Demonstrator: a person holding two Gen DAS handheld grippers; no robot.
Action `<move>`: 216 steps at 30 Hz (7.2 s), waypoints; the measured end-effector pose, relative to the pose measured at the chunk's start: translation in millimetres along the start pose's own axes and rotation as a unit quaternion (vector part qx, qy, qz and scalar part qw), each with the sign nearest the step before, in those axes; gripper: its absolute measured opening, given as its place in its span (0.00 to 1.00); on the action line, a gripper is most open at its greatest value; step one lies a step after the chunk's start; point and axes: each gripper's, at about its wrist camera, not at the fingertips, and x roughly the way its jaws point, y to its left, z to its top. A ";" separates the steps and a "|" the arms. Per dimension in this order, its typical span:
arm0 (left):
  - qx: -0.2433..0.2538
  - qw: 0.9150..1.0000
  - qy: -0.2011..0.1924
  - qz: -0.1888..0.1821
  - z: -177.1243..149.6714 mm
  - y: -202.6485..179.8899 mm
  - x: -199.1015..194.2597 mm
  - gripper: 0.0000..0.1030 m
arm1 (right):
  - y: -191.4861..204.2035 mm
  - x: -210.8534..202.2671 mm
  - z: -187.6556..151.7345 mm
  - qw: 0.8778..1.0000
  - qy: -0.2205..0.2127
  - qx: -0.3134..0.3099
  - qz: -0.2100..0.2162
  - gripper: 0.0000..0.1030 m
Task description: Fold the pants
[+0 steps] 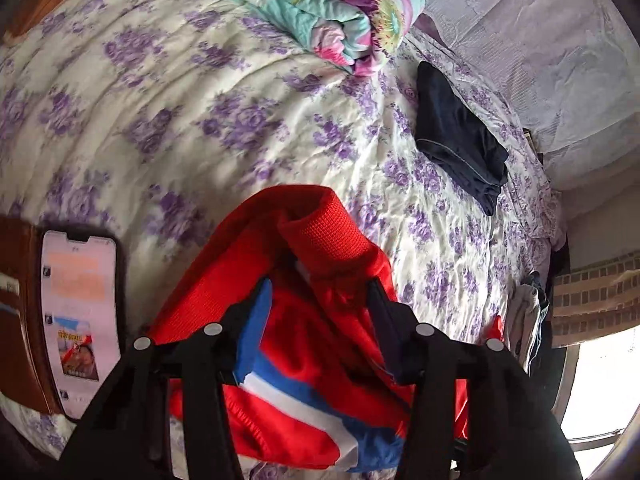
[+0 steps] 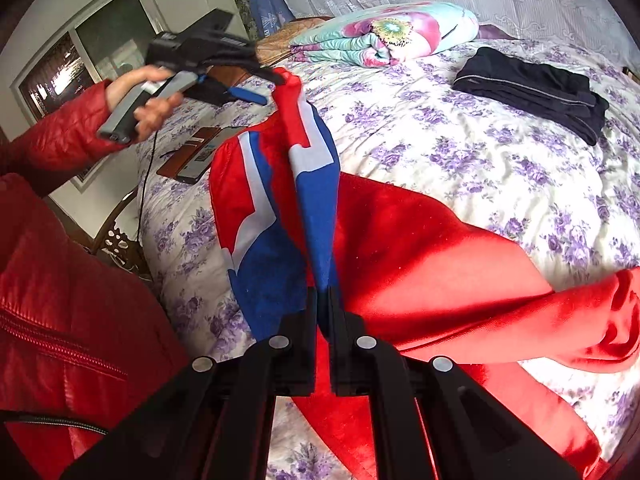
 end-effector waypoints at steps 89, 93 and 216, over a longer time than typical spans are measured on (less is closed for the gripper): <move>0.374 0.911 -0.037 0.171 -147.8 -44.6 70.1 0.96 | -85.6 -139.1 -193.7 0.739 -0.273 0.584 -0.195 0.47; 0.373 0.911 -0.041 0.172 -149.4 -43.8 69.2 0.96 | -94.9 -132.7 -195.6 0.738 -0.252 0.593 -0.204 0.47; 0.207 0.967 0.055 0.140 -137.3 -76.6 89.6 0.96 | -5.6 20.8 41.9 0.990 0.018 0.000 0.140 0.71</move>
